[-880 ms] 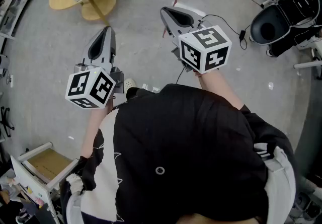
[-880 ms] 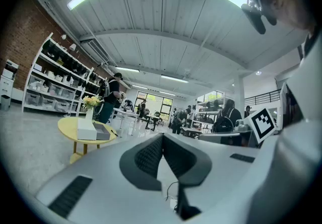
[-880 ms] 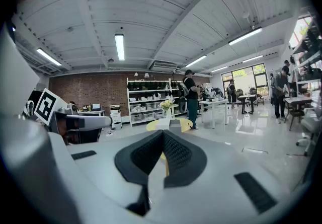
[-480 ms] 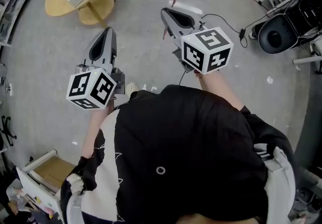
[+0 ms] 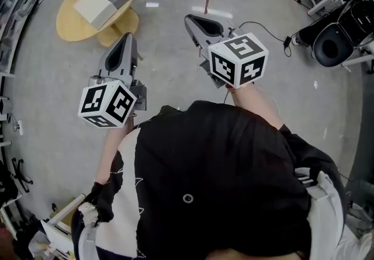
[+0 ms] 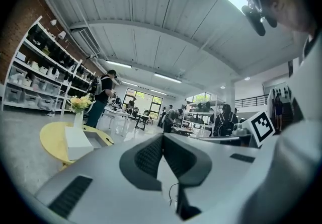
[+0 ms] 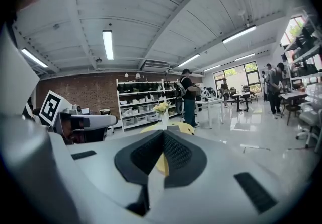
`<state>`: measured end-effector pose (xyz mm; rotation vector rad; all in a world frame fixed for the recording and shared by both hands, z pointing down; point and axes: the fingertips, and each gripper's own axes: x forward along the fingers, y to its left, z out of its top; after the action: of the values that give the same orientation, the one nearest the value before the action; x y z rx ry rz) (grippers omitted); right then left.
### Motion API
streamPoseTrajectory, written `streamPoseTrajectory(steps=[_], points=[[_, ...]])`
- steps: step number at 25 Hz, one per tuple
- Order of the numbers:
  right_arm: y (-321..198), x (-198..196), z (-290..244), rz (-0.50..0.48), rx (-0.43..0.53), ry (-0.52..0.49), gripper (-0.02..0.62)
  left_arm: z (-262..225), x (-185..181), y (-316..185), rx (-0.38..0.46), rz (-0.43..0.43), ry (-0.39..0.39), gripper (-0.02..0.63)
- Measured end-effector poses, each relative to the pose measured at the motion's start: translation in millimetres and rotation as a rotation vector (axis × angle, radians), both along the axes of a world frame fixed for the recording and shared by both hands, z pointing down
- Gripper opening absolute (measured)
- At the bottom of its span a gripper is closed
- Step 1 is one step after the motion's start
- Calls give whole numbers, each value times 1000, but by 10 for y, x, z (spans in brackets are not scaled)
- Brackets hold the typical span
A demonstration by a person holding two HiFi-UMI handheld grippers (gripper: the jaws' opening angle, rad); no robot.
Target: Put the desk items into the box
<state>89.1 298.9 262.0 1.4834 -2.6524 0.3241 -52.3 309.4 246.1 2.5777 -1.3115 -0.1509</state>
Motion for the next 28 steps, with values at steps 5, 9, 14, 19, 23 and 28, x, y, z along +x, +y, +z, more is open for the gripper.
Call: streamPoseTrajectory(steps=[5,9,14,19,23,28], points=[[-206,-332,-2,16,-18,-19,5,-46,-333,-241,7,28,6,11],[-371,-500,206,50,-59,-48,5,103,-548,-436,-9,56,6,11],[-485,-636,540,62,-155,-14,5,393,-717,-600,-91,53,27,11],[-671,-727,559,51,-183,-2,5,430,-743,-738,-119,53,35,11],[-943,-801,569,20,-183,-10,5,495,-757,-940,-136,41,23,11],[-1406,-733,652,-36,-191,-1,5,489,-687,-1378,-131,-20,51,11]])
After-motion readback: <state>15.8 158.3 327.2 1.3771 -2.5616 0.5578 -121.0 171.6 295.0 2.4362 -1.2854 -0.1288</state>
